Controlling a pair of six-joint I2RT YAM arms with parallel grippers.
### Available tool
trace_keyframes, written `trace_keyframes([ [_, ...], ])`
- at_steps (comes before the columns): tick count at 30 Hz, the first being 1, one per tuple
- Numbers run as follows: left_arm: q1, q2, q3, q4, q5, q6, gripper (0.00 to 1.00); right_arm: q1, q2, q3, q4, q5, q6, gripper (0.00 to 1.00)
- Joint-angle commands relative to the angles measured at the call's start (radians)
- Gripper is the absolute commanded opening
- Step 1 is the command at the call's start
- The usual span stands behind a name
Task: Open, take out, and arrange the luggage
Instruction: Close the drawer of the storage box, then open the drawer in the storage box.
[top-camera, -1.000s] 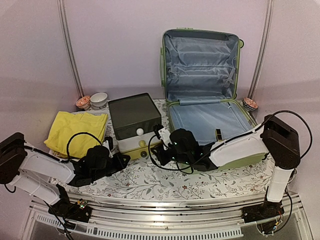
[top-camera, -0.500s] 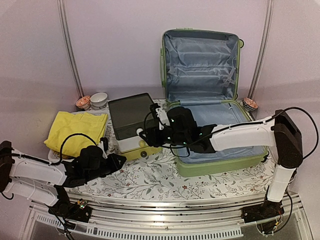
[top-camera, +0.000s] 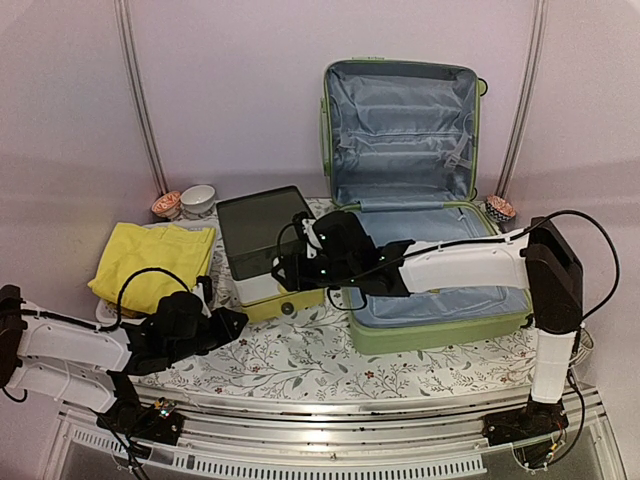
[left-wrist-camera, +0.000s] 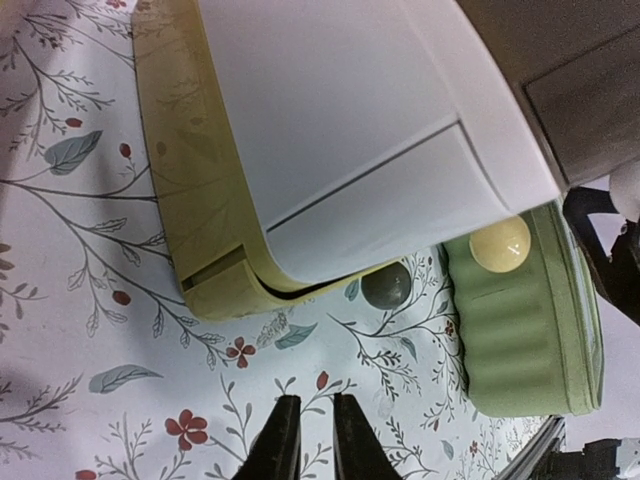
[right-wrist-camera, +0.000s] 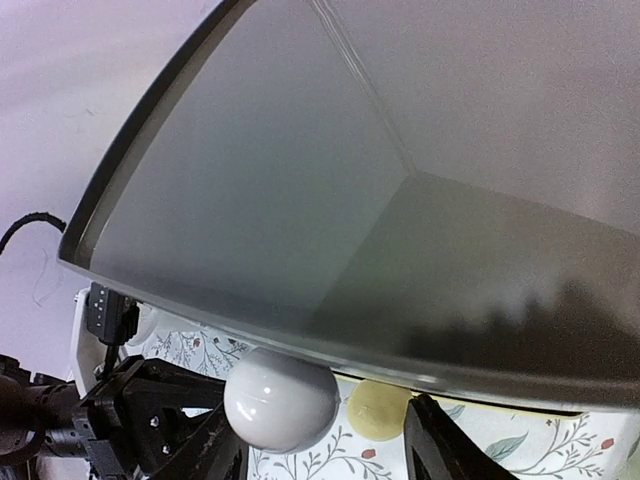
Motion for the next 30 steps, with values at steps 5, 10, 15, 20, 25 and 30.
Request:
trace_keyframes([
  [5, 0.016, -0.006, 0.016, -0.041, 0.015, 0.067, 0.14, -0.007, 0.032, 0.076, -0.055, 0.026, 0.072, 0.52],
  [10, 0.015, -0.013, 0.029, -0.059, 0.021, 0.094, 0.15, -0.007, 0.044, 0.108, -0.069, 0.033, 0.082, 0.51],
  [15, 0.015, -0.038, 0.025, -0.068, 0.019, 0.101, 0.15, -0.007, 0.057, 0.138, -0.077, 0.035, 0.092, 0.50],
  [20, 0.015, -0.067, 0.021, -0.095, 0.021, 0.103, 0.15, -0.007, 0.063, 0.162, -0.084, 0.041, 0.094, 0.50],
  [25, 0.015, -0.111, 0.023, -0.124, 0.014, 0.105, 0.15, -0.007, 0.058, 0.167, -0.088, 0.050, 0.089, 0.44],
  [30, 0.015, -0.173, 0.040, -0.184, 0.010, 0.109, 0.15, -0.007, 0.035, 0.140, -0.084, 0.055, 0.083, 0.34],
])
